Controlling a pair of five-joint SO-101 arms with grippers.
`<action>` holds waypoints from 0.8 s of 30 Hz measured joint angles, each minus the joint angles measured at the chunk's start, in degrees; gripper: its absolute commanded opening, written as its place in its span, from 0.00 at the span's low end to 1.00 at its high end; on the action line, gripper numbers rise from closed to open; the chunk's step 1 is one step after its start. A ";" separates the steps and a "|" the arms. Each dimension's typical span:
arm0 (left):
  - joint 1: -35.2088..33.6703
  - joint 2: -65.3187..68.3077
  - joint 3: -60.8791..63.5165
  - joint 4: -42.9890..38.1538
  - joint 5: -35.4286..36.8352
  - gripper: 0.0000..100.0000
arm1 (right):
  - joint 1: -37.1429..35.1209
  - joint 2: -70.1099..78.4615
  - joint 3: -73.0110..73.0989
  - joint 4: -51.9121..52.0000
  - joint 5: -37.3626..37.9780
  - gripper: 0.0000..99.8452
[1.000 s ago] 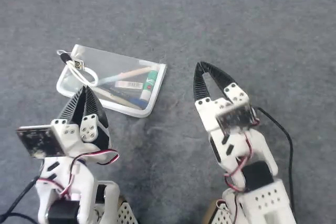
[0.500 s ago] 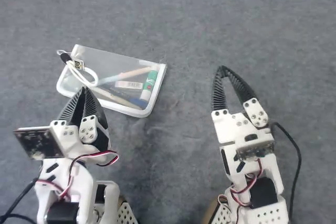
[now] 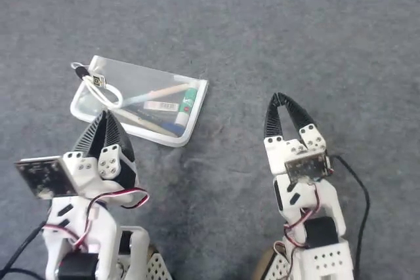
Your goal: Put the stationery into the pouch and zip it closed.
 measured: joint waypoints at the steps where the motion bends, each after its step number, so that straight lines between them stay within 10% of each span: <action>1: 0.00 0.00 0.00 0.00 0.00 0.01 | 0.18 -0.35 0.09 0.00 0.00 0.01; 24: 0.09 0.00 19.43 -23.12 -3.96 0.01 | -0.09 -0.09 0.18 33.58 0.09 0.01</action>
